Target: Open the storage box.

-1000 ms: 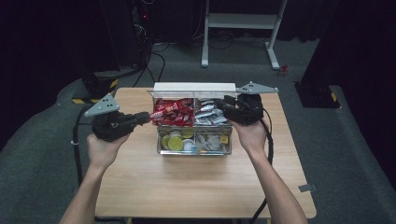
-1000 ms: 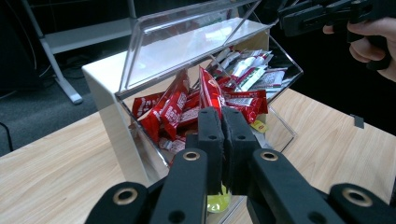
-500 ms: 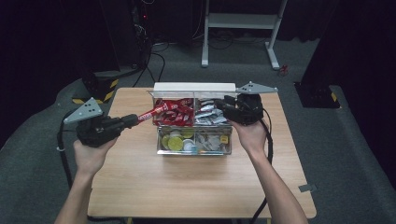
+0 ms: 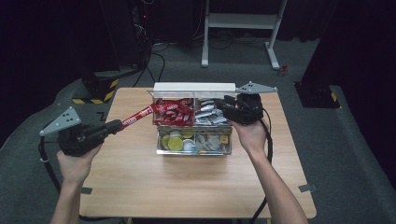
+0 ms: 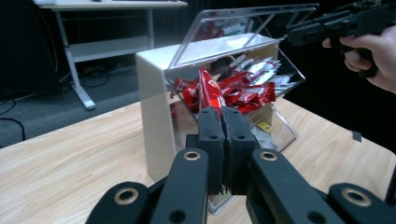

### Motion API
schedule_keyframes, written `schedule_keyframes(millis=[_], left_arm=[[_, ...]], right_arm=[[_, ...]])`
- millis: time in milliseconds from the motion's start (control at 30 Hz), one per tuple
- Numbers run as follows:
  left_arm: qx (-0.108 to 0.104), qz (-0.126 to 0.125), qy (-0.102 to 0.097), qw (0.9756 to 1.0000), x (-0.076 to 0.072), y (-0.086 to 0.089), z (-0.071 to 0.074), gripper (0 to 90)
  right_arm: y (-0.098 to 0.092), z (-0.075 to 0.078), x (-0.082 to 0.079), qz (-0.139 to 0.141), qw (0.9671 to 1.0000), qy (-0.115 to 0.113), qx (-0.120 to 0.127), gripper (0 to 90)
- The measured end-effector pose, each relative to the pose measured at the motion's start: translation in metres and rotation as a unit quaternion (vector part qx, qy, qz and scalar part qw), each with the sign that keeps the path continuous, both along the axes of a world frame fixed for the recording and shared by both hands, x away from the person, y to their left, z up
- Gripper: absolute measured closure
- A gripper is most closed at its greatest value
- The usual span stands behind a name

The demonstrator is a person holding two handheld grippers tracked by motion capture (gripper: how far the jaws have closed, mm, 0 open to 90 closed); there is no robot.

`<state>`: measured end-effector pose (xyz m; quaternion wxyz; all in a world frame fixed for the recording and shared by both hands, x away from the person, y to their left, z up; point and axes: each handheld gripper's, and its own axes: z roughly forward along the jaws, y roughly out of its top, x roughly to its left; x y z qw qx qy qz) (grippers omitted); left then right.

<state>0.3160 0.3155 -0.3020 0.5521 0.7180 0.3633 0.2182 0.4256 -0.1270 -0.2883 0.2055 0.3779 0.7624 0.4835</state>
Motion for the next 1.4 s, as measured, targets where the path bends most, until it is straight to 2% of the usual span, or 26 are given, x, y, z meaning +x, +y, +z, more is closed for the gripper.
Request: schedule_keyframes(millis=[33,233,367,967,1267,1400], left_arm=[[-0.004,0.01,0.0,0.9999,-0.002,0.004,-0.004,87.9],[-0.019,0.024,0.0,0.9995,-0.004,0.014,-0.014,87.9],[-0.021,0.035,-0.002,0.9992,-0.005,0.018,-0.018,87.9],[-0.012,0.069,0.011,0.9975,-0.001,0.023,-0.043,87.9],[0.006,0.085,0.018,0.9962,0.006,0.015,-0.062,87.8],[0.003,0.084,0.022,0.9962,0.01,0.012,-0.07,87.9]], right_arm=[[0.0,0.0,0.0,-0.001,1.0,0.0,0.002,59.8],[0.0,0.0,0.0,0.0,1.0,0.0,0.001,59.5],[0.0,0.0,0.0,0.0,1.0,-0.001,-0.001,59.5],[0.0,0.0,0.0,-0.002,1.0,0.0,0.003,59.4],[0.0,0.0,-0.001,-0.002,1.0,-0.001,0.003,59.3],[0.0,0.0,-0.001,-0.003,1.0,-0.001,-0.001,59.2]])
